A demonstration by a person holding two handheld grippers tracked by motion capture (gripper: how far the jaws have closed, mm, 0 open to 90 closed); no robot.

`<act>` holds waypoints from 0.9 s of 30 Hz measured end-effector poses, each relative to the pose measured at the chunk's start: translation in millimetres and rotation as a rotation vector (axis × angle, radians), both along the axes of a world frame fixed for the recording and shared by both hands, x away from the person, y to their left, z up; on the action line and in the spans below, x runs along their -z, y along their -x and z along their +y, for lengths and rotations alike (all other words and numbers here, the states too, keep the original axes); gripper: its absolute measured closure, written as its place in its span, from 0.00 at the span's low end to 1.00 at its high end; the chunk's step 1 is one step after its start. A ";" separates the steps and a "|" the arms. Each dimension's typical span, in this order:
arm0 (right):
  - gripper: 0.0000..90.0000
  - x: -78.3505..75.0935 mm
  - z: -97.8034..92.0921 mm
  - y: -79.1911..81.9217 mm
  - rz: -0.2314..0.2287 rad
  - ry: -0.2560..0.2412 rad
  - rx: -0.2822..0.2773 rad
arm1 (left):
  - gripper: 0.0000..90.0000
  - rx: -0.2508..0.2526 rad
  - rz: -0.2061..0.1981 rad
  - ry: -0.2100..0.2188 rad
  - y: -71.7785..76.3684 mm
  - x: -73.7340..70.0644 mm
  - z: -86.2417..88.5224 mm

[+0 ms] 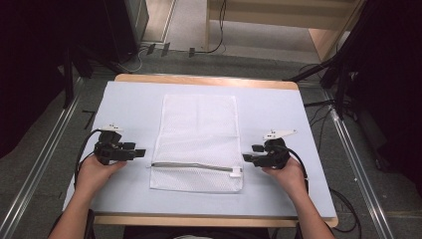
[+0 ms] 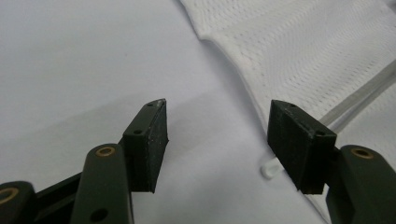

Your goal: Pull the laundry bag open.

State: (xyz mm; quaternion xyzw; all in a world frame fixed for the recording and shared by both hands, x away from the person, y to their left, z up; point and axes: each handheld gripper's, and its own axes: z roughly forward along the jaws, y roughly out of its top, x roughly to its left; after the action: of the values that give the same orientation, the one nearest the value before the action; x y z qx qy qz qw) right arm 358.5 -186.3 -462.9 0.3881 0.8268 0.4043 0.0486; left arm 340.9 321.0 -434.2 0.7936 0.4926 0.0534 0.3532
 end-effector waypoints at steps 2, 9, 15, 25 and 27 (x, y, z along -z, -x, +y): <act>0.44 1.2 -0.8 -0.2 -0.003 0.004 0.006 | 0.42 -0.013 -0.004 -0.008 -1.6 0.2 1.1; 0.43 2.7 -3.6 0.6 -0.003 0.010 0.019 | 0.40 -0.050 0.009 -0.030 -7.1 3.2 3.9; 0.43 3.8 -5.5 1.6 -0.001 0.011 0.026 | 0.38 -0.058 0.009 -0.027 -9.3 3.3 4.1; 0.42 4.9 -4.3 1.8 -0.004 0.023 0.015 | 0.38 -0.079 0.017 -0.059 -10.1 6.4 6.9; 0.41 5.2 -4.9 1.6 -0.008 0.028 0.018 | 0.36 -0.077 0.010 -0.059 -10.5 6.7 7.6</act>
State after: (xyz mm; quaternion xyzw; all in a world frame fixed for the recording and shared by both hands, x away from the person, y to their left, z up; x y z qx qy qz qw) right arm 356.9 -191.2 -468.1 0.3933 0.8286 0.3937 0.0611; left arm 351.3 328.6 -440.9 0.7843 0.5227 0.0775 0.3249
